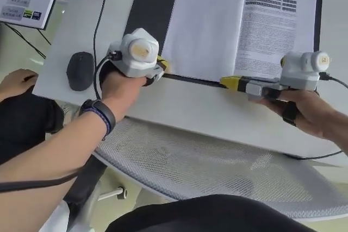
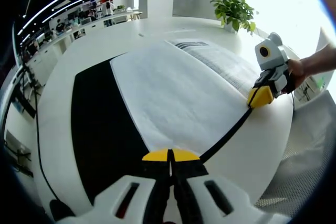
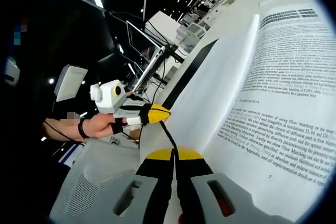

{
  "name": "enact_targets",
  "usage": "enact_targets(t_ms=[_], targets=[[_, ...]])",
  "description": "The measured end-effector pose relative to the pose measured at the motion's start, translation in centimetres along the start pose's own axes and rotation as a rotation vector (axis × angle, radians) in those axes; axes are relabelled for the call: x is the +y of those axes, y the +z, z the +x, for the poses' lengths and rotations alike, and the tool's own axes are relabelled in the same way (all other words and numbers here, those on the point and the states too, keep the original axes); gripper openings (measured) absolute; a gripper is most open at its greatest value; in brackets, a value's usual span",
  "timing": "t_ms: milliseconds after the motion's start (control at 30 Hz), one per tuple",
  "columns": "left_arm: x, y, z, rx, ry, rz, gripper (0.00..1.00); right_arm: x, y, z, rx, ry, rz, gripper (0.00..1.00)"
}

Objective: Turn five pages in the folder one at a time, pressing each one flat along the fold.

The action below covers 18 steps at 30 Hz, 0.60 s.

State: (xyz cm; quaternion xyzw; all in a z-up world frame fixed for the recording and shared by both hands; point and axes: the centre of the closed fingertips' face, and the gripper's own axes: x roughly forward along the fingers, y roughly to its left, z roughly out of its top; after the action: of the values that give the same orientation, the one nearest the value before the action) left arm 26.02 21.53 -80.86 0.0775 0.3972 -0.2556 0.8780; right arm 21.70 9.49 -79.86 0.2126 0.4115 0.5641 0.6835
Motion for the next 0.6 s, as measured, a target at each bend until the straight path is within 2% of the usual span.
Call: enact_targets(t_ms=[33, 200, 333, 600], targets=[[0.0, 0.0, 0.1, 0.000, -0.001, 0.000, 0.00, 0.1, -0.3, 0.1, 0.015, -0.001, -0.013, 0.00], [0.1, -0.1, 0.3, 0.003, -0.002, -0.001, 0.00, 0.7, -0.6, 0.1, 0.013, -0.004, 0.001, 0.00], [0.1, -0.1, 0.5, 0.008, -0.007, -0.001, 0.00, 0.8, 0.4, -0.4, -0.035, -0.010, 0.029, 0.00], [-0.1, -0.1, 0.5, 0.020, -0.024, -0.015, 0.00, 1.6, 2.2, -1.7, -0.097, -0.018, 0.044, 0.00]])
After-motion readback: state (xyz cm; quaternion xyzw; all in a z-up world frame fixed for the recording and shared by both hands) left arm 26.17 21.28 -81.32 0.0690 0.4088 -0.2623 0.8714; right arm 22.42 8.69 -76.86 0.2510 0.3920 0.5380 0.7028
